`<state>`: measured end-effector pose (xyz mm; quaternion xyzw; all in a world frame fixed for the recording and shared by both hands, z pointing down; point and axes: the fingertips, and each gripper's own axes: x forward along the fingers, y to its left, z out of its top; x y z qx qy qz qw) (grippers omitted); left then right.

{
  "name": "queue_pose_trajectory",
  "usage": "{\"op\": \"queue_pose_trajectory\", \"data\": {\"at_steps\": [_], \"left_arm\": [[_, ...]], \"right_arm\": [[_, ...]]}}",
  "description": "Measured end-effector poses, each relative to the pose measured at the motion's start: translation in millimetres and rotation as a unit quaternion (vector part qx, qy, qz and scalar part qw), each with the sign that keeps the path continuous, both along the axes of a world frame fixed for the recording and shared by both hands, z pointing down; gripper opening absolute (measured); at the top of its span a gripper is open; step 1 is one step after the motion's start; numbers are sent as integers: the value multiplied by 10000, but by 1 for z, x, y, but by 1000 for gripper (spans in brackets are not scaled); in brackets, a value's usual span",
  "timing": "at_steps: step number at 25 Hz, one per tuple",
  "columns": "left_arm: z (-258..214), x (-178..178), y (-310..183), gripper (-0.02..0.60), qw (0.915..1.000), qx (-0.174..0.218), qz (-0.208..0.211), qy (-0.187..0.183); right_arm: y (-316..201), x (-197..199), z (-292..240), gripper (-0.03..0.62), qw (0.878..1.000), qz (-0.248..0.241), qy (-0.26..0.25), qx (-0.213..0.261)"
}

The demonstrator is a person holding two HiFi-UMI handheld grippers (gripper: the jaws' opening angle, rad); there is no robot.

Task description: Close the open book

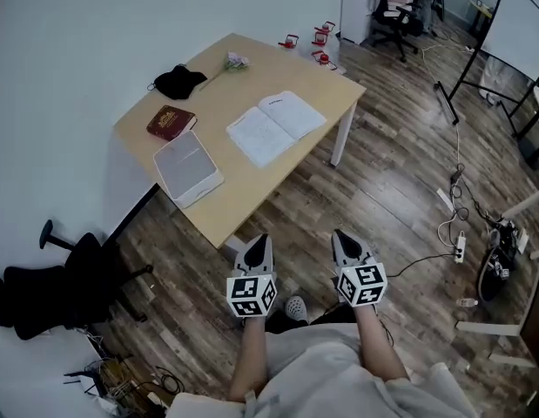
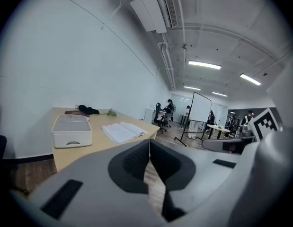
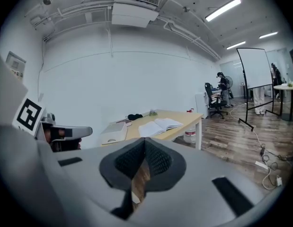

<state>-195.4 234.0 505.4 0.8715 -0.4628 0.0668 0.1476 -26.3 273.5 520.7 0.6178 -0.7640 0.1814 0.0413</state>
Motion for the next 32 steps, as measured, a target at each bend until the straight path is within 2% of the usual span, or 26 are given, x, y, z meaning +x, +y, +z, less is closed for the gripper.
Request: {"op": "queue_pose_trajectory", "data": {"at_steps": [4,5,10,11,13,18,27,32], "left_arm": [[3,-1,0,25,9998,-22,162,-70],[4,-1,1,25,9998,-24,187,-82],[5,-5,-1,29,9996,-16,259,-82],[5,-7,-1,47,9996,-10,254,-78],[5,-10,-2,132,9997,2,233,-86],[3,-16,-3,179,9997,20,202,-132],[8,-9,-4,186,9995,-34,285,-152],[12,-18,-13,186,9996,-87,147,-237]], "right_arm": [[3,-11,1,15,9999,-148,-4,-19],[4,-14,3,74,9998,-199,42,-40],[3,-28,4,144,9994,-340,-2,-46],[3,-28,4,158,9994,-327,-58,-49],[3,-29,3,180,9994,-292,-159,-47],[6,-35,6,222,9994,-247,-224,-107],[-1,-31,14,227,9989,-250,-306,-235],[-18,-40,23,227,9978,-408,-390,-340]]}}
